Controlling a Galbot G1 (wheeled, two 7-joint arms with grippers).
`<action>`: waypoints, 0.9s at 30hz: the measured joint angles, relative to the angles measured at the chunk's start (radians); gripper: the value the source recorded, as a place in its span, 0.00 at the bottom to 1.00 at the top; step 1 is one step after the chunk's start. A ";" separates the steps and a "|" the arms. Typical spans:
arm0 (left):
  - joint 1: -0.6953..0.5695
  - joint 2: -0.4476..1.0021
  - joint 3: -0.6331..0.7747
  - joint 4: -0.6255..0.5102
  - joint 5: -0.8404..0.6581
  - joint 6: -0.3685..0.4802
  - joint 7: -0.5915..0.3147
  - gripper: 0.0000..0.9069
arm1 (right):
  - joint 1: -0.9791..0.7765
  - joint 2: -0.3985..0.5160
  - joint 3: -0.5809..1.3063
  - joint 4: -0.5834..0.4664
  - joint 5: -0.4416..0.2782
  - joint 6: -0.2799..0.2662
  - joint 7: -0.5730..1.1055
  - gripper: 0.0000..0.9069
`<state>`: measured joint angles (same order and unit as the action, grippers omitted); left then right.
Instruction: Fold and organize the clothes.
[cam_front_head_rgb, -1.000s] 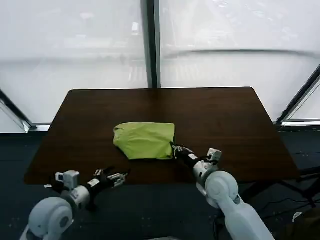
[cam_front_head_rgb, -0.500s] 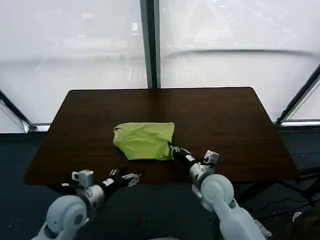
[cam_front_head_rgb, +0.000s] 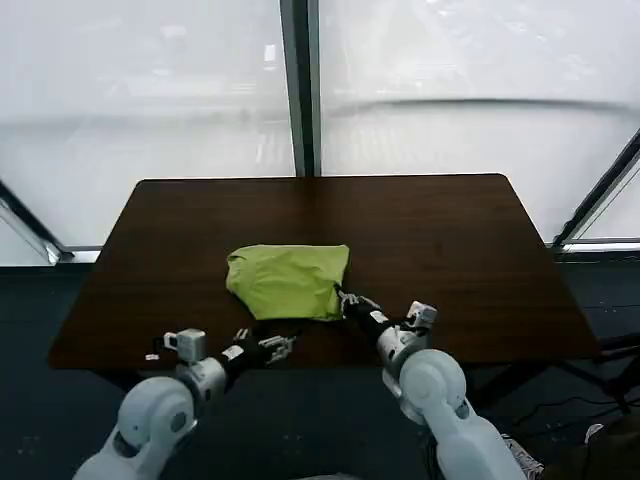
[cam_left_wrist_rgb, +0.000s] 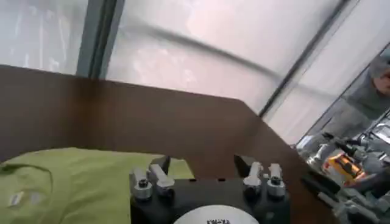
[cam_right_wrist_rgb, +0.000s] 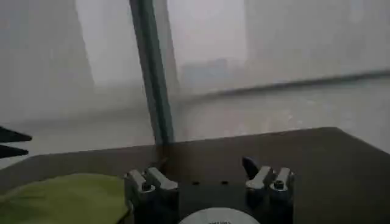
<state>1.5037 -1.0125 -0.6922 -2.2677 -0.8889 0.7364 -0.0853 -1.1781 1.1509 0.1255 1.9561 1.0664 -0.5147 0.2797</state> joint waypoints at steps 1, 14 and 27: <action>0.012 -0.004 0.005 0.005 0.024 0.000 0.013 0.97 | 0.000 0.006 0.000 -0.005 0.000 0.000 0.000 0.01; 0.121 -0.057 0.105 0.060 0.151 -0.021 0.153 0.97 | -0.013 0.050 0.053 -0.006 -0.011 0.067 -0.006 0.00; 0.024 -0.104 0.252 0.113 0.153 -0.036 0.141 0.97 | -0.048 0.118 0.058 0.018 -0.057 0.083 0.011 0.00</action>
<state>1.5282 -1.1163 -0.4406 -2.1546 -0.7362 0.7003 0.0560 -1.2256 1.2688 0.1839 1.9743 1.0095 -0.4314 0.2903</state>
